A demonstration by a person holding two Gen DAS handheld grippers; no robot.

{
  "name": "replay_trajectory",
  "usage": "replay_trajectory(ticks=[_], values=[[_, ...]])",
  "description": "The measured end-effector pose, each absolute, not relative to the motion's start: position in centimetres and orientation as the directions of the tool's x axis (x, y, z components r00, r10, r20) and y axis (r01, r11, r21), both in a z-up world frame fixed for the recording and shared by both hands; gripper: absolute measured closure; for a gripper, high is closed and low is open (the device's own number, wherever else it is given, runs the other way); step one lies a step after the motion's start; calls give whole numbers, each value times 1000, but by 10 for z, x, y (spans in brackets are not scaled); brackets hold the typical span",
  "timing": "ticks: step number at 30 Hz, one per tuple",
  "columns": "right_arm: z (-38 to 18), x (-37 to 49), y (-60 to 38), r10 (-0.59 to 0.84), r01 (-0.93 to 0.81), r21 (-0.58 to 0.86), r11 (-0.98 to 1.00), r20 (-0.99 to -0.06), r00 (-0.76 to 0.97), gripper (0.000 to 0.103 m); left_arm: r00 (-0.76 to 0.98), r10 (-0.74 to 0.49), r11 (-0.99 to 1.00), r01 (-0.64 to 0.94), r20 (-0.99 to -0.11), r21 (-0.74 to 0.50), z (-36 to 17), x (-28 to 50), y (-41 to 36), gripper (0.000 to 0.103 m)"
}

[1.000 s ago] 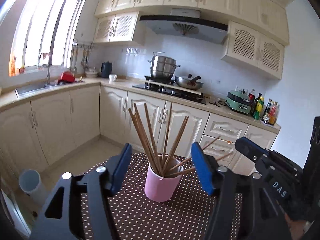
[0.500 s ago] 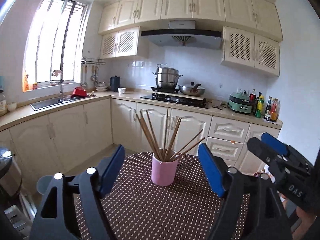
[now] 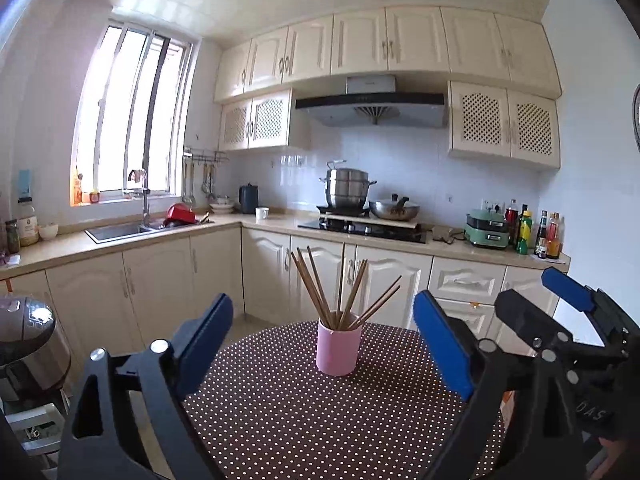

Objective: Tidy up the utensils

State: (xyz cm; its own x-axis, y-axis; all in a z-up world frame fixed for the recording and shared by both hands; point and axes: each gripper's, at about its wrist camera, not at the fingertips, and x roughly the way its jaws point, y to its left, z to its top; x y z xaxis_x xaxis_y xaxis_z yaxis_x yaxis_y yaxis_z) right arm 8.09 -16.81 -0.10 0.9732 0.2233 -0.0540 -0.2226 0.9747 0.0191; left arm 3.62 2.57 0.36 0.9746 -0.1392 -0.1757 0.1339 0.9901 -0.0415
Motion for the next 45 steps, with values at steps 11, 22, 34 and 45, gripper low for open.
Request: replay_trajectory(ticks=[11,22,34,45], values=[[3,62,-166,188,-188,-30,982,-12,982,12,986,-107,994,108,-130,-2,11,20,19,12],[4,60,-167,188,-188,-19,982,-5,982,10,991,-91,995,93,-101,18,13,19,15,12],[4,64,-169,194,-194,7,981,-16,981,9,994,-72,996,76,-86,46,11,18,15,12],[4,67,-171,195,-195,15,981,-23,981,8,994,-67,996,71,-81,53,9,20,11,12]])
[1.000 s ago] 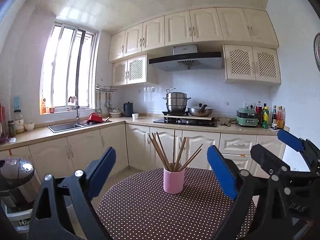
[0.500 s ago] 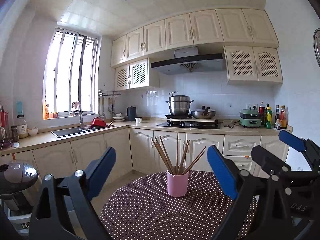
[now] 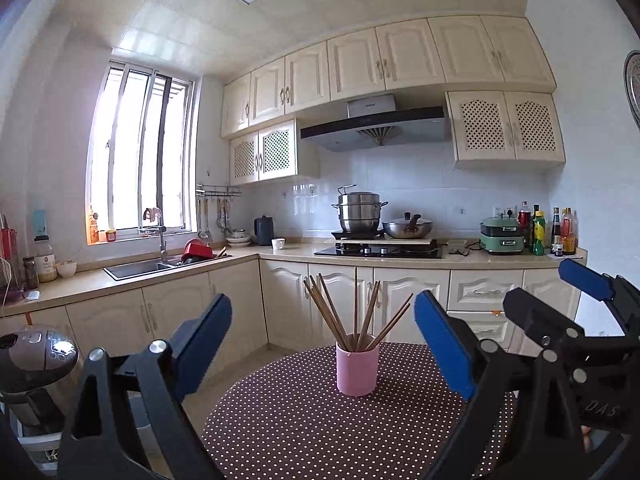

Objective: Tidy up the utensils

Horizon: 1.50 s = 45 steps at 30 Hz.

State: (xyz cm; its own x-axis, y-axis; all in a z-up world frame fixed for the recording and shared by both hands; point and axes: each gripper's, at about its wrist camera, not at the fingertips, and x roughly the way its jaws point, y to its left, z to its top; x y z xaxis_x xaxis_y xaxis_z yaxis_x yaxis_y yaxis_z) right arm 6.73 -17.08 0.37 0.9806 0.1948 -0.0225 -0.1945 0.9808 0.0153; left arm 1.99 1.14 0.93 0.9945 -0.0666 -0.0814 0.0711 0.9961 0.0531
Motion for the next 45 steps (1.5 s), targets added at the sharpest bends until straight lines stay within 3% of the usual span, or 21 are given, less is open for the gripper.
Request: replay_trajectory(ticks=[45], values=[[1,72,-166,208,-207,29,978,-38,977,8,997,-40,997,44,-60,62,5,20,0,12]])
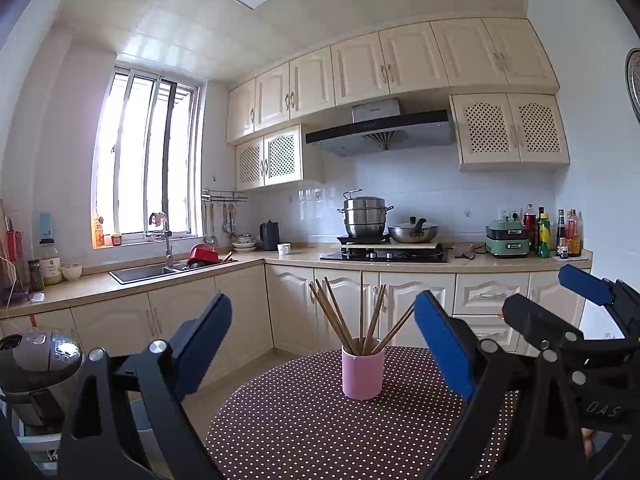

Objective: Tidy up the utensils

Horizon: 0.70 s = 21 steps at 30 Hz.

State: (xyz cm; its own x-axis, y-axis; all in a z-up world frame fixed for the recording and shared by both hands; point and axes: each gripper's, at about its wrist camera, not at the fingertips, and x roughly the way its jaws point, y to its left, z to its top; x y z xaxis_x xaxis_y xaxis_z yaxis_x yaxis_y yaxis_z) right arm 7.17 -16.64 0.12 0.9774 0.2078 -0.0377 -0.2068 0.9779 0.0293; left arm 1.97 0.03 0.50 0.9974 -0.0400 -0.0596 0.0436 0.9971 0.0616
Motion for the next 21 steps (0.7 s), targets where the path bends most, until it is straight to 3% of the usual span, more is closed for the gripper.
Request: replay_trajectory(ticks=[21], values=[[-3,72,-164,211,-209,38,977,-45,977,8,997,-36,997,40,-68,62,2,22,0,12]])
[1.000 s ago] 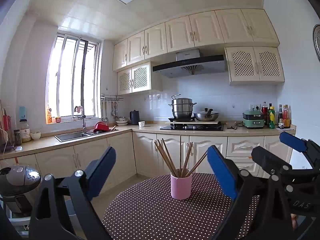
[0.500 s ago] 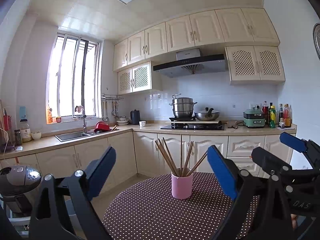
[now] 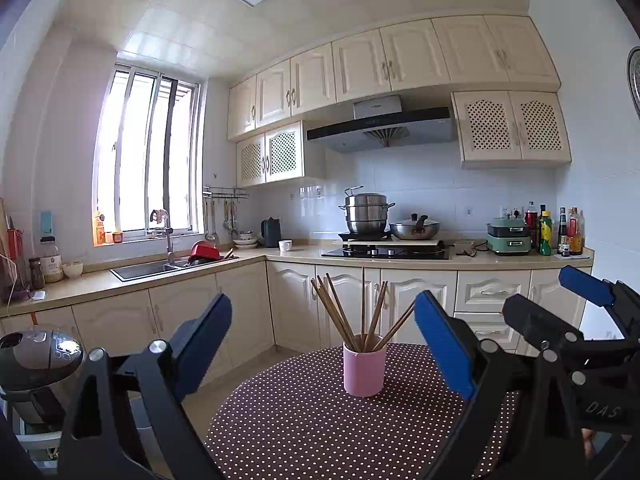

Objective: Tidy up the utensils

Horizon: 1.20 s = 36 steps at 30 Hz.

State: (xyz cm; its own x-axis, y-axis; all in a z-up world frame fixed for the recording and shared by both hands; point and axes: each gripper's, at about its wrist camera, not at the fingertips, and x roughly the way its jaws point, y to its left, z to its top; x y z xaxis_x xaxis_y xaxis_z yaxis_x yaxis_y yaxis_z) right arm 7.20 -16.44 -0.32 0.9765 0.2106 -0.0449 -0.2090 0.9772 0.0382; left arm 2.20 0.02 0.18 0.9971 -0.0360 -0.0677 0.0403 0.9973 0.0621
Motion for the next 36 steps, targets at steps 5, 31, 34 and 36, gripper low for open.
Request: replay_trajectory(ticks=[5,31,34,36], values=[[-4,71,-164,211,-210,39,977,-45,976,8,997,-35,997,39,-67,62,2,22,0,12],[-3,74,-163,214,-212,45,976,-45,976,8,997,-31,997,35,-66,64,0,22,0,12],[-2,74,-163,212,-210,46,977,-47,976,8,997,-31,997,35,-68,65,1,21,-1,12],[-2,75,-164,213,-210,47,976,-49,976,8,997,-29,997,34,-69,67,1,21,-1,12]])
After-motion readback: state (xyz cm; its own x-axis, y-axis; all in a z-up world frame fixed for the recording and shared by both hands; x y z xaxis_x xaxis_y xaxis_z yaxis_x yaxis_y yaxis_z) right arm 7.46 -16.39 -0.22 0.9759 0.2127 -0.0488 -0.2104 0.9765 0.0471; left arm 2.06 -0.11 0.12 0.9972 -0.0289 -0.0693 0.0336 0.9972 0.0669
